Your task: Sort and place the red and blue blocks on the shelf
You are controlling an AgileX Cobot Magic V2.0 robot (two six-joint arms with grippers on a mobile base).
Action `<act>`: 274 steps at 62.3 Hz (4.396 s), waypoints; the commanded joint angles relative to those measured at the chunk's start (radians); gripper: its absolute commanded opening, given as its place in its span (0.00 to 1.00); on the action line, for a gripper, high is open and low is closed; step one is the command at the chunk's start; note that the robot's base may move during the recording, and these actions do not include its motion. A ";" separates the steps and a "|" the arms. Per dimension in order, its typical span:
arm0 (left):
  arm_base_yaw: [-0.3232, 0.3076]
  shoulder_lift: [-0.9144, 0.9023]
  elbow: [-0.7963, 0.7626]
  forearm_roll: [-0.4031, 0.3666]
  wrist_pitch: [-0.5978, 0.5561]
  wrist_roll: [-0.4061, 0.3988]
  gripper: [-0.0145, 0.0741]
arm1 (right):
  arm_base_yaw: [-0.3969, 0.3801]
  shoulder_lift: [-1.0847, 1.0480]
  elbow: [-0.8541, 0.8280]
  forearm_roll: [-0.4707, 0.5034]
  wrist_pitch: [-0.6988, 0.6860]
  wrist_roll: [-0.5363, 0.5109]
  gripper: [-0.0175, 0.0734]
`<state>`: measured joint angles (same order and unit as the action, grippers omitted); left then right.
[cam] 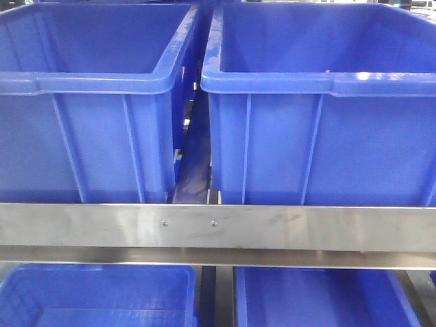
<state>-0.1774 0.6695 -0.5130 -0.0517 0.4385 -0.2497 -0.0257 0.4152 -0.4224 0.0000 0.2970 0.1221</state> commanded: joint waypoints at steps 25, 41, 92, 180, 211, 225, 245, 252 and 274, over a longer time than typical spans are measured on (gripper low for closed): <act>-0.074 0.029 -0.159 0.000 -0.226 0.034 0.30 | 0.027 0.109 -0.127 0.000 -0.241 -0.022 0.26; -0.078 0.226 -0.338 0.001 -0.217 0.034 0.30 | 0.109 0.344 -0.298 -0.028 -0.254 -0.024 0.26; -0.078 0.599 -0.513 0.005 -0.285 0.044 0.83 | 0.148 0.738 -0.499 -0.047 -0.349 -0.024 0.75; -0.077 0.085 0.021 0.005 -0.395 0.044 0.31 | 0.148 0.190 -0.065 -0.023 -0.249 -0.023 0.26; -0.077 0.089 0.021 0.005 -0.395 0.044 0.31 | 0.148 0.190 -0.065 -0.023 -0.244 -0.023 0.26; -0.077 0.089 0.021 0.005 -0.395 0.044 0.31 | 0.148 0.190 -0.065 -0.023 -0.244 -0.023 0.26; -0.077 0.089 0.021 0.005 -0.395 0.044 0.31 | 0.148 0.190 -0.065 -0.023 -0.244 -0.023 0.26; -0.077 0.089 0.021 0.005 -0.395 0.044 0.31 | 0.148 0.190 -0.065 -0.023 -0.244 -0.023 0.26; -0.077 0.089 0.021 0.005 -0.395 0.044 0.31 | 0.142 0.190 -0.065 -0.037 -0.250 -0.024 0.26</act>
<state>-0.2468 0.7616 -0.4622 -0.0437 0.1344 -0.2055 0.1178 0.6085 -0.4594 -0.0220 0.1315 0.1070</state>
